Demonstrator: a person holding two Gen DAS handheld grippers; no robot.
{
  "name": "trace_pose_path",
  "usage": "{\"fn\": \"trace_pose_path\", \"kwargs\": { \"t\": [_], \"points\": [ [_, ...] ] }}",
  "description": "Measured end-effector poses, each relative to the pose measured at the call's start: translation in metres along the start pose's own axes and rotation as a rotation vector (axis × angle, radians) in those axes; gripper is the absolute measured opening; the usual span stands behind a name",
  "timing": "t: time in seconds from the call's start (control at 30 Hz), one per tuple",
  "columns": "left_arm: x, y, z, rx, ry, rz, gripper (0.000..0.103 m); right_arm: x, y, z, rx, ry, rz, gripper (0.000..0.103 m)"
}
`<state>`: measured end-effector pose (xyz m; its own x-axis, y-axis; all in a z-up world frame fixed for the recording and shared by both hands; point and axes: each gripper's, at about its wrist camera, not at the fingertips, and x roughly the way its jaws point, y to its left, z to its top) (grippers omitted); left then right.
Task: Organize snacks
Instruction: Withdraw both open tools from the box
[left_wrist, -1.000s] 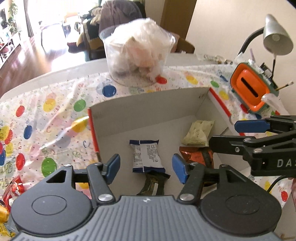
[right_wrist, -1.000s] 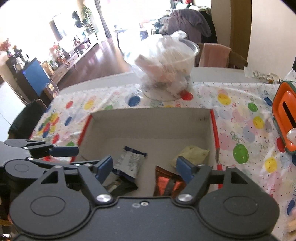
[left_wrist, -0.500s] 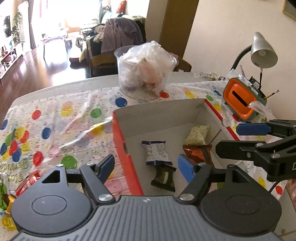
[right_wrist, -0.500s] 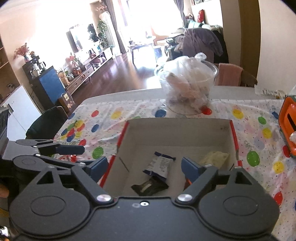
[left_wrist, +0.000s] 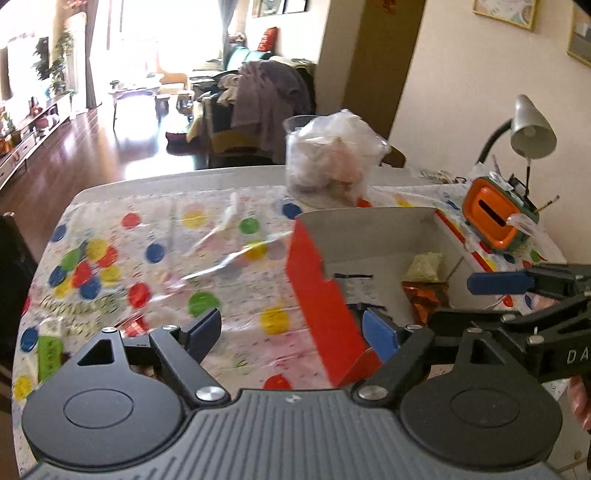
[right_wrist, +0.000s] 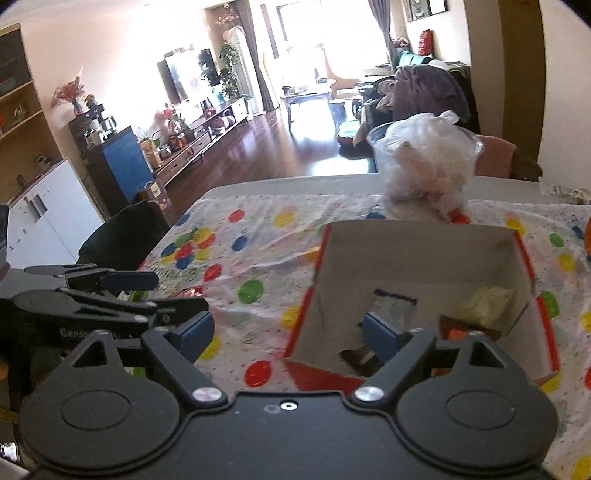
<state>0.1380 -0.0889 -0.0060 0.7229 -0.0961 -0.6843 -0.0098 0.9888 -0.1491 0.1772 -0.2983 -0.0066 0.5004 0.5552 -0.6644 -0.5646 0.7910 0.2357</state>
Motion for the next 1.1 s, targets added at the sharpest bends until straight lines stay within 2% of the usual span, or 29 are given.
{"fn": "trace_pose_path", "kwargs": {
  "t": [0.03,0.1,0.53,0.83,1.1],
  "points": [
    [-0.003,0.007,-0.003,-0.006,-0.003,0.007,0.084,0.001,0.005,-0.003,-0.003,0.002,0.0,0.097],
    [-0.009,0.021,-0.009,-0.014,-0.007,0.02,0.085,0.003,0.017,-0.008,-0.013,-0.008,0.003,0.1],
    [-0.031,0.117,-0.04,-0.121,-0.023,0.081,0.087,0.046,0.089,-0.031,-0.069,0.054,0.044,0.103],
    [-0.02,0.186,-0.043,-0.16,0.04,0.159,0.087,0.086,0.127,-0.039,-0.138,0.113,0.03,0.103],
    [0.011,0.243,-0.039,-0.21,0.149,0.218,0.087,0.131,0.146,-0.041,-0.184,0.186,0.037,0.103]
  ]
}}
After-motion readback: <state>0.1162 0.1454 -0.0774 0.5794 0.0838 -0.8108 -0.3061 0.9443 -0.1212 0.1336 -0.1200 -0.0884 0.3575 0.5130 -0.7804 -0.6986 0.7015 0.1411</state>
